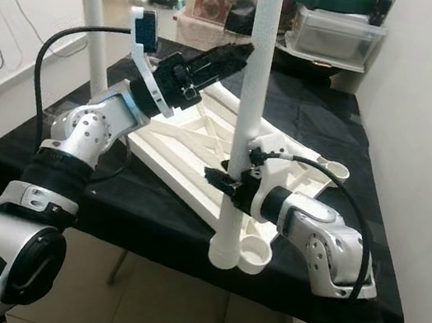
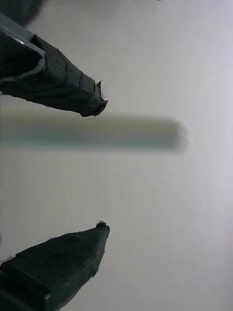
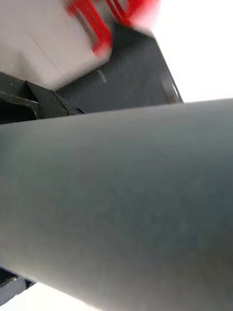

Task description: Building children table

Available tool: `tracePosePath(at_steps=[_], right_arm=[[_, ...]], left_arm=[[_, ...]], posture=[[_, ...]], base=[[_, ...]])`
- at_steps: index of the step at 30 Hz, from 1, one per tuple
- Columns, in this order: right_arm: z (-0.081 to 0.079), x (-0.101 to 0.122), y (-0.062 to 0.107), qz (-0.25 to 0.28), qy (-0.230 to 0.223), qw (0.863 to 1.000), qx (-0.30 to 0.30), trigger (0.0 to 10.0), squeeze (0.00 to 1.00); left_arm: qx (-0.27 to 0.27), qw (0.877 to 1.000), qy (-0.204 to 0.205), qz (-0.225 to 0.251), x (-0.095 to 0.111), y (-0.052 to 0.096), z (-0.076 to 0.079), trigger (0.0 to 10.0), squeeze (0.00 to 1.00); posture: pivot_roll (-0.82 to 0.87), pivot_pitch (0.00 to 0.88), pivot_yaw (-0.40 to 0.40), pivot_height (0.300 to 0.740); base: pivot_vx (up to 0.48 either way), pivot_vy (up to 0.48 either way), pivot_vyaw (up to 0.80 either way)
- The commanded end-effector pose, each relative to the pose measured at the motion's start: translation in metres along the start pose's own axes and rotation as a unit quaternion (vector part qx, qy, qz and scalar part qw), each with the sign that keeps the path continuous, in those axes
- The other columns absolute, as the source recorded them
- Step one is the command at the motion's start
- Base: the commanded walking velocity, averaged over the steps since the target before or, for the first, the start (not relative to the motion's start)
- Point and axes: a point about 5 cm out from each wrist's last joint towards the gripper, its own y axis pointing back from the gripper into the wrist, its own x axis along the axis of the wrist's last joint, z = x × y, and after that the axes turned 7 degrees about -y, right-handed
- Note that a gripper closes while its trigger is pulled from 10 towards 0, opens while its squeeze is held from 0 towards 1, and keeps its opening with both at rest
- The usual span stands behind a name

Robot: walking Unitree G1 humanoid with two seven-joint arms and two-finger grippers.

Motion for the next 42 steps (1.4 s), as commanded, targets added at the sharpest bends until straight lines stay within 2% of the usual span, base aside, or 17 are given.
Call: tracePosePath(at_steps=[1,4,8,13,17,18,19,20,22,23,24,25,26,28,31,34,42], right_arm=[[0.016,0.015,0.006,0.045,0.011,0.997,-0.056,0.0,0.0],[0.015,0.022,0.006,0.063,-0.001,0.997,-0.049,0.0,0.0],[-0.009,0.036,0.011,0.093,-0.041,0.993,0.061,0.0,0.0],[-0.015,0.046,0.014,0.128,-0.057,0.986,0.085,0.0,0.0],[-0.011,0.065,0.015,0.197,-0.067,0.977,0.053,0.0,0.0],[-0.006,0.072,0.017,0.227,-0.062,0.972,0.023,0.0,0.0],[-0.006,0.072,0.017,0.227,-0.062,0.972,0.023,0.0,0.0],[0.0,0.074,0.018,0.248,-0.053,0.967,-0.017,0.0,0.0],[0.0,0.074,0.018,0.248,-0.053,0.967,-0.017,0.0,0.0],[0.006,0.072,0.019,0.257,-0.038,0.964,-0.059,0.0,0.0],[0.006,0.072,0.019,0.257,-0.038,0.964,-0.059,0.0,0.0],[0.01,0.068,0.02,0.263,-0.02,0.96,-0.096,10.0,0.0],[0.01,0.068,0.02,0.263,-0.02,0.96,-0.096,10.0,0.0],[0.012,0.056,0.021,0.28,-0.004,0.95,-0.14,10.0,0.0],[0.01,0.051,0.022,0.284,0.001,0.947,-0.147,10.0,0.0],[-0.003,0.039,0.019,0.274,0.015,0.952,-0.138,10.0,0.0],[-0.013,0.029,0.012,0.257,0.027,0.958,-0.129,10.0,0.0]], left_arm=[[-0.008,1.0,-0.001,0.016,0.008,-0.003,0.006,10.0,0.0],[-0.006,1.0,0.002,0.02,0.01,-0.003,0.007,10.0,0.0],[0.011,1.0,0.014,0.004,-0.001,0.006,0.008,10.0,0.0],[0.016,1.0,0.024,-0.005,-0.008,0.012,0.01,10.0,0.0],[0.021,0.999,0.017,-0.027,-0.021,0.021,0.017,10.0,0.0],[0.03,0.998,-0.007,-0.05,-0.032,0.029,0.021,10.0,0.0],[0.03,0.998,-0.007,-0.05,-0.032,0.029,0.021,10.0,0.0],[0.057,0.995,-0.034,-0.076,-0.046,0.041,0.023,10.0,0.0],[0.057,0.995,-0.034,-0.076,-0.046,0.041,0.023,10.0,0.0],[0.092,0.989,-0.058,-0.101,-0.059,0.055,0.022,10.0,0.0],[0.092,0.989,-0.058,-0.101,-0.059,0.055,0.022,10.0,0.0],[0.13,0.981,-0.081,-0.122,-0.07,0.071,0.02,10.0,0.0],[0.13,0.981,-0.081,-0.122,-0.07,0.071,0.02,10.0,0.0],[0.199,0.957,-0.127,-0.168,-0.087,0.106,0.016,10.0,0.0],[0.218,0.946,-0.146,-0.189,-0.093,0.12,0.016,10.0,0.0],[0.25,0.924,-0.167,-0.237,-0.106,0.151,0.019,10.0,0.0],[0.268,0.908,-0.172,-0.273,-0.119,0.166,0.024,10.0,0.0]], posture=[[0.13,0.0,-0.055,0.74],[0.13,0.0,-0.055,0.74],[0.13,0.0,-0.056,0.74],[0.13,0.0,-0.056,0.74],[0.13,0.0,-0.055,0.74],[0.13,0.0,-0.057,0.74],[0.13,0.0,-0.057,0.74],[0.13,0.0,-0.06,0.74],[0.13,0.0,-0.06,0.74],[0.13,0.0,-0.06,0.74],[0.13,0.0,-0.06,0.74],[0.14,0.0,-0.066,0.74],[0.14,0.0,-0.066,0.74],[0.14,0.0,-0.072,0.74],[0.14,0.0,-0.07,0.74],[0.14,0.0,-0.069,0.74],[0.14,0.0,-0.068,0.74]], base=[[0.0,0.0,0.0],[0.0,0.0,0.0],[0.0,0.0,0.0],[0.0,0.0,0.0],[0.0,0.0,0.0],[0.0,0.0,0.0],[0.0,0.0,0.0],[0.0,0.0,0.0],[0.0,0.0,0.0],[0.0,0.0,0.0],[0.0,0.0,0.0],[0.0,0.0,0.0],[0.0,0.0,0.0],[0.0,0.0,0.0],[0.0,0.0,0.0],[0.0,0.0,0.0],[0.0,-0.12,0.0]])
